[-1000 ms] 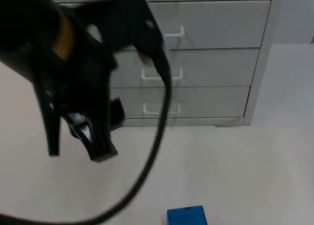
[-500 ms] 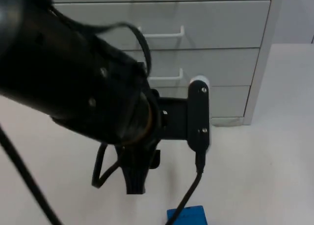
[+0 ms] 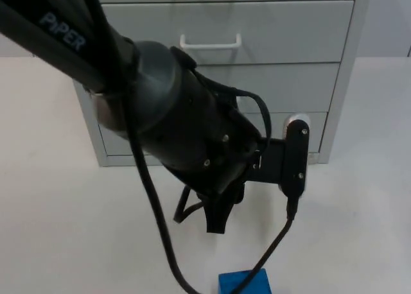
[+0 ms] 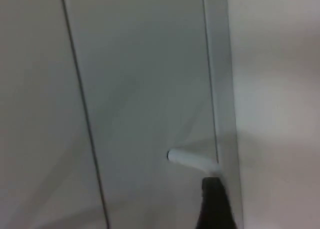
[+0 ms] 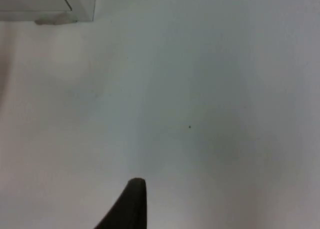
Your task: Open the drawer with the left hand, place the block into the drawer with the right hand, then close the drawer with the left hand.
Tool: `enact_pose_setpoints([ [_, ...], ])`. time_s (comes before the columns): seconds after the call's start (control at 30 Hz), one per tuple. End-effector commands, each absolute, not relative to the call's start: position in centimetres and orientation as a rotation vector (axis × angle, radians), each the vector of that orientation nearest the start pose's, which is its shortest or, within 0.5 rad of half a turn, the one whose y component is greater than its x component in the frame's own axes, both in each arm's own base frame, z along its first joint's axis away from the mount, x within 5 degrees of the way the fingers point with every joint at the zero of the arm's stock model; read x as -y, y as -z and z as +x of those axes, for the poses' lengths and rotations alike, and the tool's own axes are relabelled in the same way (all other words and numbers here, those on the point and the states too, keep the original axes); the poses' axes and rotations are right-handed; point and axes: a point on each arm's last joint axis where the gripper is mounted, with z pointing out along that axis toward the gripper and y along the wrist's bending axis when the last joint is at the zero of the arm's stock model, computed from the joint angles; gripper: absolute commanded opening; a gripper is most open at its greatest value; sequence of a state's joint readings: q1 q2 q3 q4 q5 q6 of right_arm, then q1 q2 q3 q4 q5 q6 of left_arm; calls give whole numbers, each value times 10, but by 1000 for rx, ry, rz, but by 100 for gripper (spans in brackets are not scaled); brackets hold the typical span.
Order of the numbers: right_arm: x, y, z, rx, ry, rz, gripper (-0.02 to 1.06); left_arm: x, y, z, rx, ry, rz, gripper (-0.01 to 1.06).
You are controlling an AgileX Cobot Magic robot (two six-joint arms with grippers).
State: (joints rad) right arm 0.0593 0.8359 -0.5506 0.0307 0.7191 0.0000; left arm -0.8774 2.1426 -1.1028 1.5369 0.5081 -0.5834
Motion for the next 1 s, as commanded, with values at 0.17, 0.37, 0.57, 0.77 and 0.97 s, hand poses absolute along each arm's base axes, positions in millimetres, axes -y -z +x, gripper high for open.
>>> enact_pose_setpoints([
  [0.17, -9, -261, 145, -2470, -48, -64, 105, 267, -76, 300, -1697, -610, 1840, 23],
  [0.37, -9, -261, 145, -2469, -48, -64, 105, 265, -71, 293, -1798, -551, 1836, 0],
  [0.57, -9, -261, 145, -2469, -48, -64, 105, 262, -72, 262, -1809, -487, 2066, 0],
  [0.77, -9, -262, 146, -2459, -46, -64, 105, 257, -83, 238, -1920, -270, 2187, 0],
  [0.97, -10, -262, 146, -2457, -50, -62, 105, 261, -83, 227, -1942, -107, 2252, 0],
])
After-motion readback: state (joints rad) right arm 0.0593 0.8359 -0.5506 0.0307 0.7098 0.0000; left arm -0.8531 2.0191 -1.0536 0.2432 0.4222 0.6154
